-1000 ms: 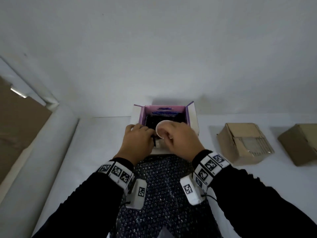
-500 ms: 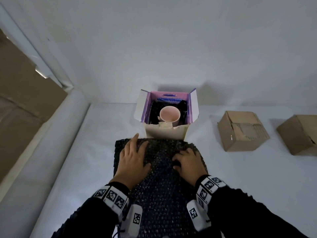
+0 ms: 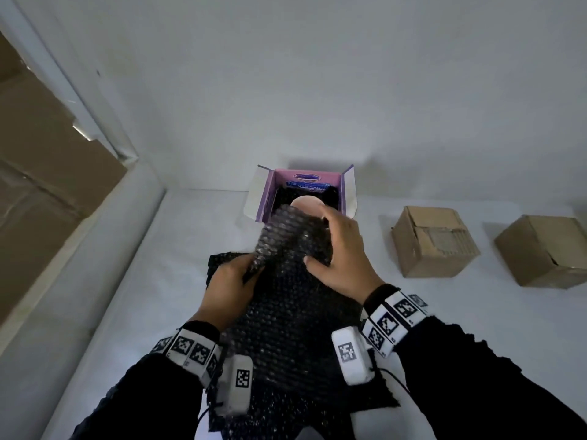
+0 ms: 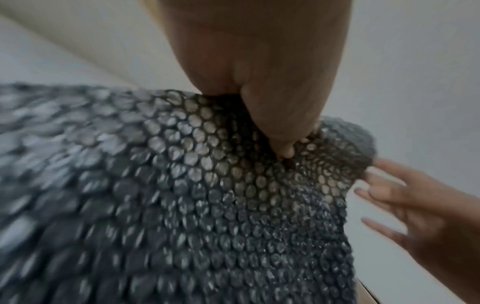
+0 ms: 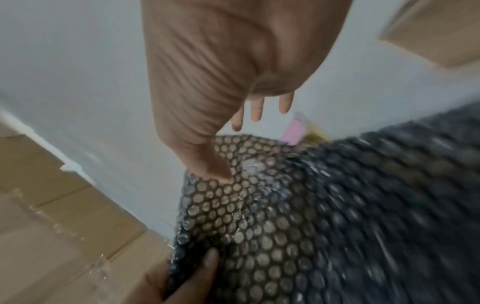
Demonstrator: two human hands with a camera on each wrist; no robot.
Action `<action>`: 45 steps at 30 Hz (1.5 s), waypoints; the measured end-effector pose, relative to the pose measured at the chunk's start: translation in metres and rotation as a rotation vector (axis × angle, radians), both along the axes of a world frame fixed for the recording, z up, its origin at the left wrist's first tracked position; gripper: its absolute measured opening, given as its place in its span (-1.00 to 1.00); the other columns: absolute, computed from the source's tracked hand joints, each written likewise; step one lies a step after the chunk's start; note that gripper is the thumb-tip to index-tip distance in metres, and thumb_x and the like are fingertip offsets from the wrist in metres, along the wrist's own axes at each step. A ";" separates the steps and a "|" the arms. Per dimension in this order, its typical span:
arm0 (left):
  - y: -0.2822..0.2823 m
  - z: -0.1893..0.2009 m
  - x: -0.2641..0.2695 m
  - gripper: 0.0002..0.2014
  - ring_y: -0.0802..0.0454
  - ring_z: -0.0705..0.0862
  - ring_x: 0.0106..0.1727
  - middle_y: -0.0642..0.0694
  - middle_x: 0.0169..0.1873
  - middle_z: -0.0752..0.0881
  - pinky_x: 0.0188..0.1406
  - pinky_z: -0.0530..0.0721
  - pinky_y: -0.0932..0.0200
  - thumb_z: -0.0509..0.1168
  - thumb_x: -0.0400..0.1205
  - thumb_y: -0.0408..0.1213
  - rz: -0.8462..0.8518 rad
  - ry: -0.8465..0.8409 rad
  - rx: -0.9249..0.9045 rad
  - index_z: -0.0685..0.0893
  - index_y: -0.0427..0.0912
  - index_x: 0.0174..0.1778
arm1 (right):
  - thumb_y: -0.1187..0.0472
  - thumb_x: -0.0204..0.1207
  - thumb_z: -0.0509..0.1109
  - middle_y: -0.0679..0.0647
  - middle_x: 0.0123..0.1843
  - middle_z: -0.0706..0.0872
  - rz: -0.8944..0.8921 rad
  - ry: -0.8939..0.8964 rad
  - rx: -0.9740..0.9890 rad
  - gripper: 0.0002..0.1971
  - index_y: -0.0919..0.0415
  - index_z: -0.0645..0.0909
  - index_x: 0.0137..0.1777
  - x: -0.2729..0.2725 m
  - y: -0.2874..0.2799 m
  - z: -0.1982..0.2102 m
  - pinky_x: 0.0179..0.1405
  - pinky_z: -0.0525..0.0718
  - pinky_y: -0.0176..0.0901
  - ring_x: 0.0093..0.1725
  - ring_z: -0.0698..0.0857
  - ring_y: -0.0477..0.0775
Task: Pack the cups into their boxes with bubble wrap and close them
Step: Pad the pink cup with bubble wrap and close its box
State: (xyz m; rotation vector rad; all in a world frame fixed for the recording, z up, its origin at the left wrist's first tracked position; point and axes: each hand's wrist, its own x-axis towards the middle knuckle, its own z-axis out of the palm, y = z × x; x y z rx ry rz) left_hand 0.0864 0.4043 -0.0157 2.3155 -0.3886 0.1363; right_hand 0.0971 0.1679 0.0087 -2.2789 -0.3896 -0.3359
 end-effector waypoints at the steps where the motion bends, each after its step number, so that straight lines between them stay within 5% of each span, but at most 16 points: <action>1: -0.001 0.007 0.001 -0.93 0.05 0.65 -0.15 0.07 -0.18 0.70 -0.25 0.51 0.25 0.30 0.67 -0.31 -0.082 -0.019 0.024 0.65 -0.04 -0.03 | -0.08 0.34 0.48 -0.05 0.55 0.37 0.038 -0.014 -0.076 -0.08 -0.08 0.09 0.66 0.002 0.000 0.011 0.48 0.26 -0.01 0.52 0.33 0.08; 3: -0.007 0.018 0.001 -0.78 -0.01 0.70 -0.06 -0.01 -0.03 0.76 -0.17 0.57 0.13 0.23 0.61 -0.29 -0.181 -0.061 0.090 0.62 -0.04 0.16 | -0.06 0.37 0.54 -0.11 0.45 0.45 0.067 0.062 -0.177 -0.06 -0.17 0.08 0.67 0.008 -0.001 0.028 0.51 0.15 0.01 0.47 0.35 0.00; 5: -0.013 0.029 -0.001 -0.82 -0.05 0.72 -0.13 0.00 -0.10 0.75 -0.23 0.59 0.10 0.25 0.63 -0.14 -0.177 -0.093 0.133 0.54 0.02 0.14 | 0.05 0.47 0.51 -0.11 0.17 0.66 0.066 0.145 -0.195 -0.44 -0.09 0.48 0.47 0.015 -0.005 0.039 0.48 0.33 0.03 0.28 0.57 0.04; 7: -0.015 0.037 0.000 -0.63 0.13 0.69 -0.19 0.14 -0.16 0.73 -0.23 0.62 0.15 0.35 0.55 0.21 -0.152 -0.034 0.182 0.54 0.10 0.14 | 0.18 0.53 0.45 0.08 0.07 0.78 0.030 0.194 -0.129 -0.78 0.14 0.67 0.16 0.019 -0.013 0.048 0.21 0.58 -0.03 0.13 0.72 0.16; 9: -0.014 0.036 0.002 -0.57 0.15 0.67 -0.12 0.17 -0.15 0.66 -0.18 0.59 0.17 0.43 0.48 0.22 -0.147 0.043 0.286 0.61 0.07 0.14 | 0.25 0.58 0.41 0.15 0.09 0.80 -0.014 0.189 -0.060 -0.85 0.20 0.69 0.12 0.018 -0.023 0.057 -0.02 0.51 -0.21 0.10 0.72 0.15; 13: -0.012 0.033 0.009 -0.82 0.03 0.63 -0.11 0.05 -0.15 0.62 -0.18 0.48 0.17 0.25 0.71 -0.21 -0.135 0.129 0.192 0.57 -0.11 0.21 | 0.26 0.63 0.36 0.14 0.19 0.76 -0.079 0.218 -0.010 -0.74 0.22 0.60 0.30 0.013 -0.042 0.073 -0.07 0.39 -0.33 0.20 0.69 0.15; 17: -0.013 0.041 0.015 -0.92 -0.14 0.68 -0.17 -0.10 -0.21 0.70 -0.25 0.50 0.03 0.15 0.74 -0.28 -0.142 0.137 0.203 0.43 -0.10 0.13 | 0.21 0.55 0.48 -0.05 0.32 0.62 0.092 0.327 0.245 -0.36 -0.14 0.28 0.53 -0.004 -0.050 0.091 0.15 0.54 -0.27 0.25 0.64 -0.10; 19: -0.019 0.045 0.017 -0.91 -0.12 0.66 -0.12 -0.10 -0.14 0.70 -0.16 0.57 -0.02 0.13 0.71 -0.27 -0.171 0.090 0.255 0.43 -0.08 0.11 | 0.05 0.58 0.45 -0.12 0.31 0.65 0.114 0.250 0.322 -0.53 -0.16 0.43 0.46 -0.010 -0.046 0.104 0.27 0.52 -0.34 0.29 0.62 -0.19; 22: -0.029 0.050 0.018 -0.81 0.00 0.56 -0.02 0.00 -0.04 0.61 -0.03 0.52 0.05 0.17 0.60 -0.13 -0.268 0.035 0.268 0.46 -0.05 0.10 | -0.10 0.54 0.45 -0.21 0.23 0.72 0.143 0.222 0.074 -0.66 -0.05 0.66 0.27 -0.005 -0.039 0.110 0.26 0.55 -0.29 0.21 0.65 -0.24; 26: -0.039 0.061 0.018 -0.68 0.07 0.58 0.03 0.02 -0.04 0.61 0.03 0.51 0.18 0.12 0.62 0.04 -0.384 0.048 -0.039 0.52 -0.12 0.10 | -0.13 0.30 0.65 -0.16 0.39 0.60 0.204 0.629 -0.205 -0.15 -0.08 0.36 0.58 -0.002 -0.035 0.076 0.31 0.43 -0.24 0.33 0.57 -0.14; 30: -0.041 0.074 0.024 -0.75 0.01 0.62 0.04 -0.02 -0.04 0.65 0.07 0.56 0.16 0.10 0.66 -0.14 -0.370 -0.067 -0.160 0.61 -0.14 0.09 | 0.09 0.55 0.48 -0.06 0.11 0.70 0.222 0.740 -0.255 -0.71 0.01 0.58 0.25 -0.005 -0.033 0.044 0.04 0.48 -0.24 0.13 0.65 0.00; 32: -0.035 0.076 0.031 -0.60 0.11 0.63 0.13 0.03 0.11 0.68 0.17 0.56 0.19 0.15 0.59 -0.10 -0.322 0.028 -0.035 0.60 -0.01 0.34 | 0.20 0.67 0.31 0.00 0.10 0.68 0.192 0.690 -0.248 -0.85 -0.01 0.61 0.16 -0.004 -0.031 0.043 0.02 0.43 -0.23 0.12 0.61 0.01; 35: -0.025 0.071 0.042 -0.41 0.25 0.59 0.11 0.09 0.07 0.62 0.27 0.51 0.19 0.22 0.53 0.07 -0.291 0.256 0.136 0.43 0.24 0.55 | 0.35 0.66 0.21 -0.04 0.25 0.64 0.124 0.594 -0.084 -0.64 0.08 0.59 0.39 0.003 -0.028 0.053 0.11 0.43 -0.30 0.26 0.58 -0.02; 38: -0.027 0.069 0.046 -0.57 0.27 0.67 0.21 0.20 0.17 0.74 0.35 0.56 0.21 0.35 0.64 -0.21 -0.302 0.489 -0.151 0.57 0.30 0.40 | 0.36 0.64 0.23 -0.01 0.17 0.73 0.080 0.552 0.180 -0.67 0.03 0.62 0.30 0.013 -0.023 0.067 0.10 0.53 -0.30 0.20 0.67 0.02; 41: -0.034 0.073 0.048 -0.62 0.11 0.75 0.17 0.03 0.12 0.81 0.24 0.63 0.16 0.29 0.67 -0.47 -0.344 0.670 -0.330 0.69 0.10 0.26 | 0.37 0.51 0.34 -0.06 -0.02 0.72 0.143 0.548 0.333 -0.69 -0.07 0.61 0.10 0.018 -0.017 0.084 -0.06 0.58 -0.36 0.00 0.69 -0.09; 45: -0.031 0.087 0.076 -0.71 0.00 0.77 0.01 -0.12 0.01 0.83 0.02 0.68 0.18 0.18 0.72 -0.46 -0.253 0.618 -0.413 0.74 -0.08 0.17 | 0.06 0.48 0.38 0.02 0.16 0.72 0.265 0.626 0.545 -0.59 0.07 0.59 0.34 0.029 -0.017 0.099 0.12 0.60 -0.27 0.13 0.69 -0.06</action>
